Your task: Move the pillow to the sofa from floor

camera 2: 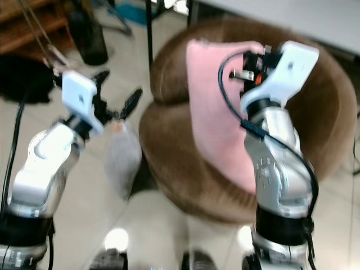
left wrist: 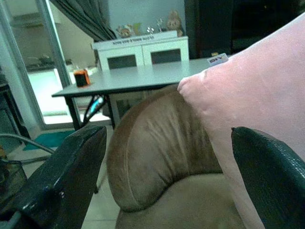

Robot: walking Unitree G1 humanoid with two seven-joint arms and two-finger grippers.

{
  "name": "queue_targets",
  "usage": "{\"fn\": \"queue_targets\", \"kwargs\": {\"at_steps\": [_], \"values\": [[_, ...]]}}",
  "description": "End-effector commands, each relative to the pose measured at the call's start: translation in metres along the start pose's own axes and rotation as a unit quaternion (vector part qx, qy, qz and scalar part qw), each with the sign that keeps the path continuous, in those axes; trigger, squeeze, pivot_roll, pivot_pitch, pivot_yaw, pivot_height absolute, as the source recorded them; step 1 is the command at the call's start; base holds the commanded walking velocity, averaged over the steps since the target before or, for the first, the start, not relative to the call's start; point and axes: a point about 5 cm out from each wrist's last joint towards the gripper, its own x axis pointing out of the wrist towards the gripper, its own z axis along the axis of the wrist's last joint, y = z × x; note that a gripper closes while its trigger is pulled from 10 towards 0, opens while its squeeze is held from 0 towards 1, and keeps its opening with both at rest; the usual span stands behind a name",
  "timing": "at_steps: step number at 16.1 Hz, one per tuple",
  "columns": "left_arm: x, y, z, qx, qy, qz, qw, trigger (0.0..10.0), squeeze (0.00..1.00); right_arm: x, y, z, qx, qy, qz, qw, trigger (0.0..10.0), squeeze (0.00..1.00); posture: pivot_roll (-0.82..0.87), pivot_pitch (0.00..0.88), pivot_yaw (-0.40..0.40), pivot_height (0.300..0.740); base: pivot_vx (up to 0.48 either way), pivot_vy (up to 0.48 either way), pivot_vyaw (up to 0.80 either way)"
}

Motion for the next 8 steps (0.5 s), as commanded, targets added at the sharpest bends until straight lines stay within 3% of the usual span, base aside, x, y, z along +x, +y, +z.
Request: {"fn": "queue_targets", "kwargs": {"at_steps": [1,2,6,8], "values": [[0.0015,-0.004,-0.0005,0.003,0.002,-0.01,1.0,10.0,0.0,-0.0016,0.0017,0.0048,-0.006,-0.011,0.003,1.0,10.0,0.0,0.04,0.07,-0.079,0.74,0.0,0.0,0.0],[0.0023,-0.0024,-0.0015,-0.003,0.005,-0.005,1.0,10.0,0.0,-0.0024,0.0013,0.003,0.0,-0.007,0.0,1.0,10.0,0.0,0.04,0.07,-0.075,0.74,0.0,0.0,-0.8],[0.0039,0.0025,-0.001,-0.004,0.006,0.0,1.0,10.0,0.0,-0.0061,-0.0003,-0.0019,0.004,-0.002,-0.008,1.0,10.0,0.0,0.04,0.073,-0.067,0.74,0.306,0.0,-0.73],[0.004,0.0022,-0.001,-0.004,0.005,-0.002,1.0,10.0,0.0,-0.0066,0.0004,-0.0031,0.003,-0.001,-0.006,1.0,10.0,0.0,0.04,0.073,-0.065,0.74,0.326,0.0,0.0]]}}
